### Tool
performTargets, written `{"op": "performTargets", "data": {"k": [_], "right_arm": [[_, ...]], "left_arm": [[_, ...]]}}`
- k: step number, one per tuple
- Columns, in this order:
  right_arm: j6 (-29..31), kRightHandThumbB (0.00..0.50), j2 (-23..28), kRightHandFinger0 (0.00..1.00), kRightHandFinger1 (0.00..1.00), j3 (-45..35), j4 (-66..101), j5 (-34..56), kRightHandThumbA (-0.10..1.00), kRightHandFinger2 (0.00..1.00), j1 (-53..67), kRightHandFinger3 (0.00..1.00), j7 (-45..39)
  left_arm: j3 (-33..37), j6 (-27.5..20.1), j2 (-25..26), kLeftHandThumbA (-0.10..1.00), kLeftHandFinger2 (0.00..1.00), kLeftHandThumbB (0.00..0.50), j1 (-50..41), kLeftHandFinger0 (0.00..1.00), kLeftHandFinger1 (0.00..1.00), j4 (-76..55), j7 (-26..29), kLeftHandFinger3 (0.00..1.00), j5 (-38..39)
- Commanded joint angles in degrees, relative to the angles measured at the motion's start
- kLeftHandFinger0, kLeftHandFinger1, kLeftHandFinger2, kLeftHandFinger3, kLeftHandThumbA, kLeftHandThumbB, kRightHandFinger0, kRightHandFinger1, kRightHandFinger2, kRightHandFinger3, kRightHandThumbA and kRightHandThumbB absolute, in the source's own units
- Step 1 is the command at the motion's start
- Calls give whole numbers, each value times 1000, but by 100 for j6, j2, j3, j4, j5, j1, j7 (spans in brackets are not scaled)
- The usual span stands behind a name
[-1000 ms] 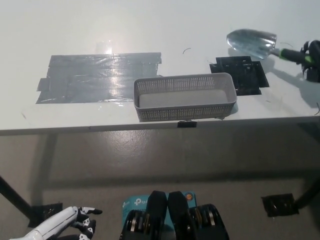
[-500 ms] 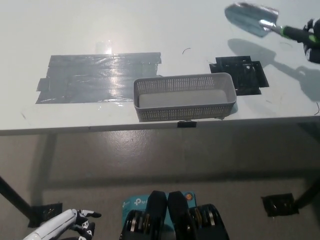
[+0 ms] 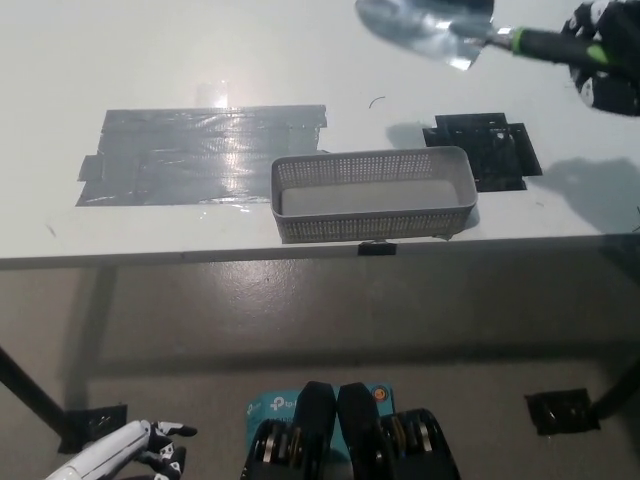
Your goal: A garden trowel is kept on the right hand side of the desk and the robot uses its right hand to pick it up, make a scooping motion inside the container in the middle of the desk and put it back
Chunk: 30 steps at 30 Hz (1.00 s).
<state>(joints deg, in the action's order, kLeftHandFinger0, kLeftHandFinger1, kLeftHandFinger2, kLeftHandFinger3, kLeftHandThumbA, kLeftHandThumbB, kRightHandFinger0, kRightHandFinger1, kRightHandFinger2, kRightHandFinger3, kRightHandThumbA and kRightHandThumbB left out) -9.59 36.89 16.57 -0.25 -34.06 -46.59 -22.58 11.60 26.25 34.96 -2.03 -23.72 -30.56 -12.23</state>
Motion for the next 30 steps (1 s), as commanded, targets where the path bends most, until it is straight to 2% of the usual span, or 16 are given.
{"op": "performTargets", "data": {"k": [1,2,3,7,9,10,12,18,19,20,23,24,26,27,30], "right_arm": [[-74,247,350,0,55,-215,511,261,-100,407,-29,256,-528],[2,248,486,0,107,-209,643,297,-100,480,101,303,-639],[-5,245,534,0,124,-225,698,343,-100,490,154,316,-721],[130,250,668,0,120,-276,761,368,-100,463,266,317,-770],[75,216,813,0,138,-283,754,404,-100,475,313,351,-958],[40,224,846,0,149,-287,740,403,-100,482,318,357,-1004],[-41,248,929,0,149,-300,676,361,-100,479,306,356,-1097],[-123,193,1008,0,139,-250,545,137,-100,472,145,378,-1226],[-55,160,989,0,136,-295,458,213,-100,465,53,357,-1196],[-53,159,971,0,142,-296,407,201,-100,470,-8,365,-1193],[-29,178,905,0,150,-261,373,137,-100,480,-185,386,-1209],[-32,183,880,0,139,-248,371,127,-100,468,-212,392,-1218],[-48,190,867,0,140,-134,392,44,-100,458,-322,372,-1371],[-43,210,888,0,138,-60,397,-116,-100,459,-356,391,-1395],[91,202,904,0,117,46,371,-249,-100,479,-452,393,-1408]], "left_arm": [[-8,68,199,1000,903,430,93,789,792,-46,-108,1000,-87],[-35,68,186,1000,905,440,104,794,795,-20,-143,1000,-58],[-44,68,184,1000,911,431,106,797,799,-20,-168,1000,-21],[-61,68,172,1000,919,407,143,801,803,-16,-212,1000,-36],[-57,68,179,1000,910,410,161,790,794,-23,-226,1000,-48],[-54,68,183,1000,909,428,162,790,794,-33,-245,1000,-66],[-44,68,191,1000,910,410,169,787,794,-65,-268,1000,-43],[-63,68,147,1000,910,418,133,782,793,-71,-285,1000,-101],[-83,68,126,1000,913,406,150,781,791,-72,-312,1000,-118],[-69,68,138,1000,919,398,175,783,794,-71,-330,1000,-124],[-73,68,146,1000,920,455,203,798,799,-66,-363,1000,-140],[-82,68,157,1000,921,456,197,803,801,-76,-375,1000,-147],[-109,68,165,1000,928,423,192,809,808,-93,-433,1000,-163],[-124,68,155,1000,930,436,203,807,810,-105,-452,1000,-179],[-155,68,140,1000,933,425,236,803,814,-139,-510,1000,-205]]}}
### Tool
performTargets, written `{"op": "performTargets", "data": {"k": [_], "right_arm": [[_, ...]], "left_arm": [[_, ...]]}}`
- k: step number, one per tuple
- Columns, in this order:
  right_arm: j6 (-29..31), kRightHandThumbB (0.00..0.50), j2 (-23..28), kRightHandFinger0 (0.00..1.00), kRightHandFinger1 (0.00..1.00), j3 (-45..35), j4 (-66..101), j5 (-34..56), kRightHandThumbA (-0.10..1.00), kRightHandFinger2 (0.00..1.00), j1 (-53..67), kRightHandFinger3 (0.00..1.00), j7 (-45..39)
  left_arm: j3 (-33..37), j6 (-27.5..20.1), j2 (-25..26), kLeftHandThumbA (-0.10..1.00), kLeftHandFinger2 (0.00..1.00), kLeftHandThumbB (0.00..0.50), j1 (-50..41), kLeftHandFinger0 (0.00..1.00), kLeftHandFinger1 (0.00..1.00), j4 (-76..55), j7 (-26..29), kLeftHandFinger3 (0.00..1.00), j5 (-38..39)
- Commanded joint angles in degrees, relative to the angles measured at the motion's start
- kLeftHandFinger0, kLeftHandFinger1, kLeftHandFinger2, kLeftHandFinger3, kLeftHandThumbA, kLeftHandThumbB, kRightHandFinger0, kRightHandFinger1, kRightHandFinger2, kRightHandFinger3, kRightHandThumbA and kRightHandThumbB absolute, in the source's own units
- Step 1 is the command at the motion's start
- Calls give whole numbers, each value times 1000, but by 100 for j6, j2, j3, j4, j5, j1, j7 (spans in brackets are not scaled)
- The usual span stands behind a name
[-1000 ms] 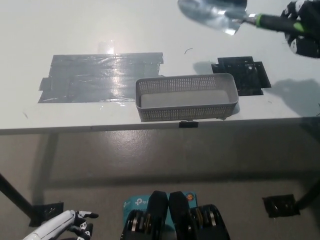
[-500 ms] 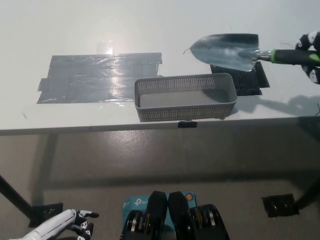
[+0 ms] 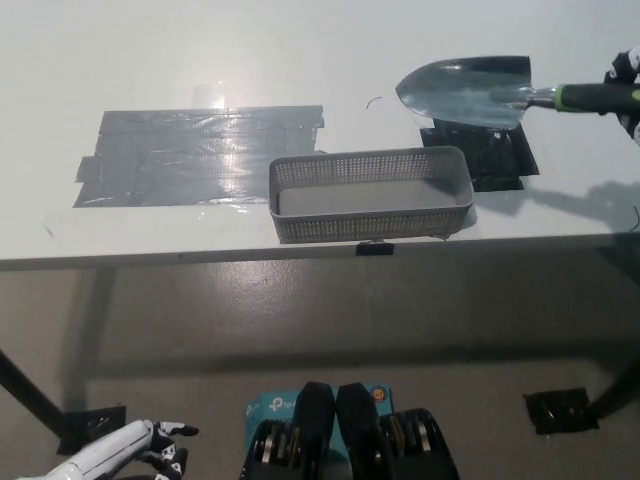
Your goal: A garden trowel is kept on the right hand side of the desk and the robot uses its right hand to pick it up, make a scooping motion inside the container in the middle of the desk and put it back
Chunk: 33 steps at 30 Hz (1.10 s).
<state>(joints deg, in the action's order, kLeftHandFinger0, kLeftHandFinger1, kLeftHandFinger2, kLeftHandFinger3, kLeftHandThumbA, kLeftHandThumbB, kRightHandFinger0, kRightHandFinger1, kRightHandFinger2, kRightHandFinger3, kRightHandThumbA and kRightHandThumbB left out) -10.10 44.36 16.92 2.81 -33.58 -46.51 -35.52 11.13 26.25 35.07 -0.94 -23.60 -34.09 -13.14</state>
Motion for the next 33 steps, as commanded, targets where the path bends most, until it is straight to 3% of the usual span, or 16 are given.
{"op": "performTargets", "data": {"k": [1,4,5,11,15,16,17,21,24,27,28,29,30,31,32,33], "right_arm": [[148,204,146,0,113,48,34,-341,-100,491,-511,401,-135],[211,219,140,0,110,106,-12,-444,-100,500,-592,400,-159],[528,214,169,0,77,156,-130,-484,-100,465,-554,367,7],[868,198,318,0,116,218,-130,-693,-100,479,-215,357,80],[1058,109,404,0,56,241,-323,-877,-100,375,0,256,160],[1097,65,421,0,14,225,-370,-889,-100,329,5,169,174],[1123,60,417,0,1,214,-413,-933,-100,298,8,116,204],[1173,86,412,0,74,185,-593,-1096,-100,434,-29,107,246],[1201,88,346,0,94,246,-636,-1261,-100,451,-72,169,234],[1231,111,254,0,37,257,-702,-1324,-100,345,-76,162,239],[1226,108,216,31,140,258,-702,-1335,-100,484,-88,326,224],[1233,76,174,1,61,268,-730,-1355,-100,345,-124,391,221],[1210,32,144,108,173,281,-725,-1385,-100,452,-165,471,179],[1173,21,115,108,175,292,-702,-1423,-100,448,-209,513,115],[1099,0,-3,3,34,350,-751,-1516,-100,286,-384,536,16],[1093,0,-65,0,2,382,-786,-1550,-100,238,-471,546,-13]], "left_arm": [[-99,68,139,1000,928,423,140,806,812,-148,-146,1000,-110],[-74,68,153,1000,917,422,199,799,805,-133,-140,1000,-132],[-103,68,140,1000,921,434,210,796,806,-133,-173,1000,-113],[-185,68,112,1000,929,431,254,786,804,-142,-227,1000,-129],[-191,68,106,1000,922,416,276,784,799,-193,-233,1000,-149],[-181,68,118,1000,920,422,302,778,794,-195,-230,1000,-135],[-213,68,94,1000,930,435,298,786,804,-194,-262,1000,-141],[-221,68,61,1000,941,423,350,790,810,-183,-331,1000,-168],[-237,68,51,1000,938,421,342,794,810,-206,-364,1000,-213],[-225,68,59,1000,936,415,337,788,807,-229,-379,1000,-225],[-208,68,70,1000,934,404,338,784,806,-241,-368,1000,-192],[-192,68,67,1000,932,415,342,779,803,-248,-364,1000,-191],[-186,68,57,1000,929,424,350,771,799,-247,-368,1000,-210],[-189,68,47,1000,928,425,358,768,798,-244,-374,1000,-229],[-180,68,41,1000,923,436,372,763,795,-264,-385,1000,-240],[-179,68,39,1000,919,431,375,763,794,-261,-384,1000,-251]]}}
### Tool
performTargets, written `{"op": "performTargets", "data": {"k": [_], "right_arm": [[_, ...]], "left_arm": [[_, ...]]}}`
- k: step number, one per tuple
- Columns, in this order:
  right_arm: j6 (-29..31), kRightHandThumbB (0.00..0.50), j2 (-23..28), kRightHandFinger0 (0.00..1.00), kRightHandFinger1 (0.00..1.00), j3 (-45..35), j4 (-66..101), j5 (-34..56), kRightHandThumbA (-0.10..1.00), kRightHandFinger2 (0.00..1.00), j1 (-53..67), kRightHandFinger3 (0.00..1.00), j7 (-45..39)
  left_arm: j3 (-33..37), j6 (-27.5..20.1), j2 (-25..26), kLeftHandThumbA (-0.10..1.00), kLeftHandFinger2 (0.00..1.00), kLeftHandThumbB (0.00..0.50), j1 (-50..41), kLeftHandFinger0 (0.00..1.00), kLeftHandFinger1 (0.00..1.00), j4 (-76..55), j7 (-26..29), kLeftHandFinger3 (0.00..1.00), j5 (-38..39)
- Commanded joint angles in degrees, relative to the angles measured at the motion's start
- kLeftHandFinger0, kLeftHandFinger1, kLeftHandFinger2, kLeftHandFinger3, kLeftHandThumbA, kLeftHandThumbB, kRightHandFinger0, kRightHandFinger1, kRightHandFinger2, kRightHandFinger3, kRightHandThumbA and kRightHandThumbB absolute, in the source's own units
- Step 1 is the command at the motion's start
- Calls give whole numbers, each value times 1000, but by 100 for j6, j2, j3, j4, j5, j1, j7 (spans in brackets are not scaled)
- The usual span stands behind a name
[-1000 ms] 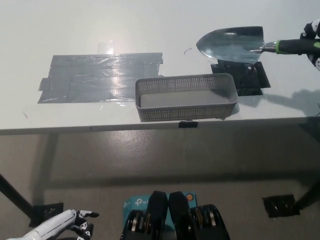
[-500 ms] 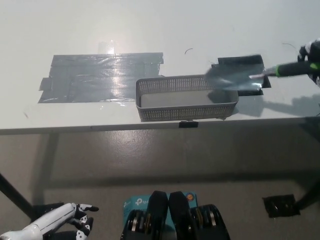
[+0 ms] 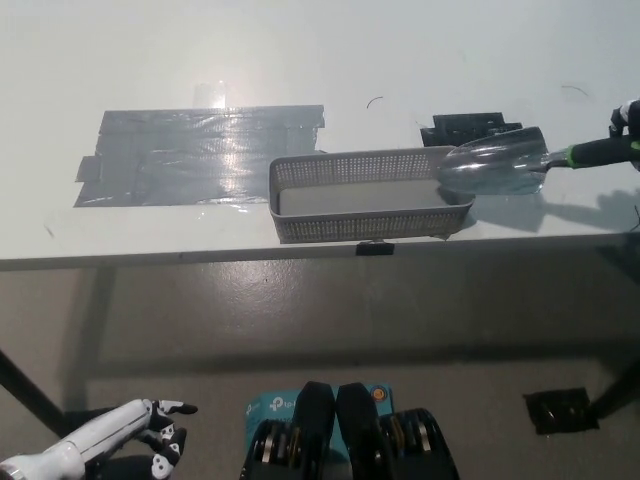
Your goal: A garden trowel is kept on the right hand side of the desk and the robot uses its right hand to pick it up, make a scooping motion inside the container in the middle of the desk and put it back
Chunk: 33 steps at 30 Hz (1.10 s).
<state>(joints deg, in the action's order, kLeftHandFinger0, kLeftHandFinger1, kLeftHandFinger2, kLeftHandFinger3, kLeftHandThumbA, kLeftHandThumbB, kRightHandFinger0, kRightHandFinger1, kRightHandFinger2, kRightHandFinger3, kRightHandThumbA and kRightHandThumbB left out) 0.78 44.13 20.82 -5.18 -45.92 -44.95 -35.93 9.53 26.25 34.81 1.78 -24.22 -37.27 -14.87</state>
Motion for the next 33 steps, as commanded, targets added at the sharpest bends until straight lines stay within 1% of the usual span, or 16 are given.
{"op": "performTargets", "data": {"k": [1,2,3,4,5,6,8,12,15,17,18,19,21,27,32,33], "right_arm": [[17,0,-91,0,15,43,14,-373,-100,242,-724,531,-23],[106,85,-141,0,2,74,7,-429,-100,92,-788,496,70],[138,86,-143,0,0,64,8,-442,-100,34,-787,486,127],[335,63,-249,0,0,86,-62,-338,-100,1,-888,359,252],[360,50,-273,0,82,112,-51,-357,-100,104,-935,264,196],[367,89,-321,0,96,179,-35,-410,-100,138,-1013,218,79],[545,118,-291,0,0,238,-4,-455,-100,1,-1034,30,134],[721,105,-173,0,0,333,26,-657,-100,0,-1024,71,161],[1061,97,-44,0,0,407,-73,-798,-100,37,-1023,218,303],[1241,32,79,0,0,562,-40,-1141,-100,22,-1057,267,270],[1254,14,100,40,105,555,-32,-1181,-100,152,-1041,348,282],[1306,1,137,6,32,539,-51,-1176,-100,94,-999,399,357],[1471,0,216,0,0,518,-103,-1174,-100,0,-960,358,515],[1394,0,189,0,0,545,-235,-1334,-100,0,-993,350,309],[1355,0,8,0,0,614,-249,-1464,-100,17,-1144,486,120],[1537,20,-93,0,0,595,-376,-1396,-100,8,-1199,375,480]], "left_arm": [[-24,68,55,1000,916,425,115,764,794,-190,-77,1000,-72],[-36,68,43,1000,912,415,120,771,797,-200,-104,1000,-103],[-35,68,36,1000,909,416,146,782,802,-204,-132,1000,-132],[-31,68,36,1000,905,430,158,786,802,-221,-128,1000,-132],[-19,68,41,1000,902,430,204,783,798,-225,-142,1000,-130],[-9,68,57,1000,901,430,221,780,797,-230,-126,1000,-101],[12,68,73,1000,907,409,303,772,793,-208,-144,1000,-27],[49,68,81,1000,915,428,451,781,799,-181,-215,1000,-82],[-11,68,26,1000,913,432,501,790,803,-192,-261,1000,-38],[-30,68,49,1000,910,425,510,782,799,-211,-266,1000,-40],[-24,68,52,1000,909,417,522,778,797,-216,-281,1000,-68],[-41,68,56,1000,907,425,529,773,794,-229,-309,1000,-96],[-85,68,31,1000,902,413,541,767,788,-227,-334,1000,-91],[-140,68,-12,1000,903,397,503,768,789,-243,-347,1000,-80],[-126,68,-54,1000,901,387,518,777,793,-249,-414,1000,-101],[-114,68,-59,1000,903,384,524,781,796,-253,-429,1000,-93]]}}
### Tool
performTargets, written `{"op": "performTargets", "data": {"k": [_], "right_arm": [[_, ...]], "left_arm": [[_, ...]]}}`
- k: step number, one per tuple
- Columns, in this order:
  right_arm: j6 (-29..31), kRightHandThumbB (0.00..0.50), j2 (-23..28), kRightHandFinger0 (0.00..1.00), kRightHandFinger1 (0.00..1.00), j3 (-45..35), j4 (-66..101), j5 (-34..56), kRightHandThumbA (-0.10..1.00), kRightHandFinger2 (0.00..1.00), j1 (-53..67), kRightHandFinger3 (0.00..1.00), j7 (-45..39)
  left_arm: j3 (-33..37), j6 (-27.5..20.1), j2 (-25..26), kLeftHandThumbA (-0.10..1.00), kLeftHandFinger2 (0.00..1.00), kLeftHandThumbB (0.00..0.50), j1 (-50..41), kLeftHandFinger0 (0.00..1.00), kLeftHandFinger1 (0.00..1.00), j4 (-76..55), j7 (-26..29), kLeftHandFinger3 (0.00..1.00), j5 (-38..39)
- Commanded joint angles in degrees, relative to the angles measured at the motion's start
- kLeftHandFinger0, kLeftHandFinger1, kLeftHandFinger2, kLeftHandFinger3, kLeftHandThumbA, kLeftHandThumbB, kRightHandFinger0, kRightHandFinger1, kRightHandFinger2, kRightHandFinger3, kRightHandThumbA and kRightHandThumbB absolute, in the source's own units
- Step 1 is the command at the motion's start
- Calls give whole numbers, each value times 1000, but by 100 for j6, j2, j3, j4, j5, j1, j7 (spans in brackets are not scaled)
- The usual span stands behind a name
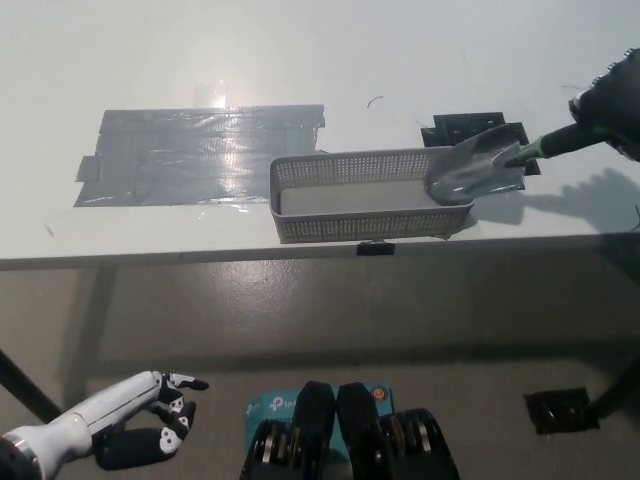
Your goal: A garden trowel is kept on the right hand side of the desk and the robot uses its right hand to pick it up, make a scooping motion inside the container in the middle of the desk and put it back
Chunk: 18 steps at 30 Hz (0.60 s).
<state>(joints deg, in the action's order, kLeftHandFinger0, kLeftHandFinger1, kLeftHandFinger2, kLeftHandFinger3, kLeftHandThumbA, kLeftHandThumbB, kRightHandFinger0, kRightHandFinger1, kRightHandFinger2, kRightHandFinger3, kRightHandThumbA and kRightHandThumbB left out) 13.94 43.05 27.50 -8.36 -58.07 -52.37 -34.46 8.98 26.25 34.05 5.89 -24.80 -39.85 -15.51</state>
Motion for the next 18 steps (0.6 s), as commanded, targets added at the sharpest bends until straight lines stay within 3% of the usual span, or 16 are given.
{"op": "performTargets", "data": {"k": [1,2,5,7,8,9,11,13,14,15,18], "right_arm": [[225,4,-18,0,0,-53,-51,-210,-100,2,-495,352,287],[261,1,-84,0,0,-28,-73,-264,-100,44,-557,256,312],[248,5,-222,0,21,-83,-51,-201,-100,311,-616,155,310],[295,3,-239,0,16,-107,-35,-218,-100,327,-611,156,355],[190,0,-403,0,54,18,1,-362,-65,352,-714,482,100],[161,0,-463,0,3,32,3,-392,-52,268,-714,486,65],[70,0,-575,0,0,45,66,-420,-98,180,-653,485,-37],[51,0,-617,0,0,44,78,-465,-97,177,-637,493,-75],[-37,3,-697,0,15,86,84,-588,-13,218,-587,482,-152],[-156,20,-757,0,41,82,128,-596,-34,234,-513,474,-306],[-293,0,-862,0,0,51,216,-563,-73,132,-353,446,-447]], "left_arm": [[-70,68,4,1000,906,399,112,784,799,-184,-197,1000,-58],[-69,68,-1,1000,911,399,111,789,804,-180,-205,1000,-58],[-81,68,-39,1000,917,408,129,794,807,-164,-251,1000,-41],[-80,68,-55,1000,916,408,143,795,806,-159,-280,1000,-64],[-116,68,-96,1000,917,411,145,812,815,-157,-331,1000,-75],[-95,68,-74,1000,919,404,153,817,818,-170,-327,1000,-71],[-86,68,-75,1000,914,405,154,805,809,-166,-320,1000,-65],[-98,68,-85,1000,912,405,152,801,807,-165,-335,1000,-82],[-77,68,-71,1000,908,408,160,794,803,-158,-327,1000,-110],[-57,68,-62,1000,907,392,155,789,801,-157,-329,1000,-115],[-45,68,-66,1000,910,377,143,781,799,-154,-340,1000,-98]]}}
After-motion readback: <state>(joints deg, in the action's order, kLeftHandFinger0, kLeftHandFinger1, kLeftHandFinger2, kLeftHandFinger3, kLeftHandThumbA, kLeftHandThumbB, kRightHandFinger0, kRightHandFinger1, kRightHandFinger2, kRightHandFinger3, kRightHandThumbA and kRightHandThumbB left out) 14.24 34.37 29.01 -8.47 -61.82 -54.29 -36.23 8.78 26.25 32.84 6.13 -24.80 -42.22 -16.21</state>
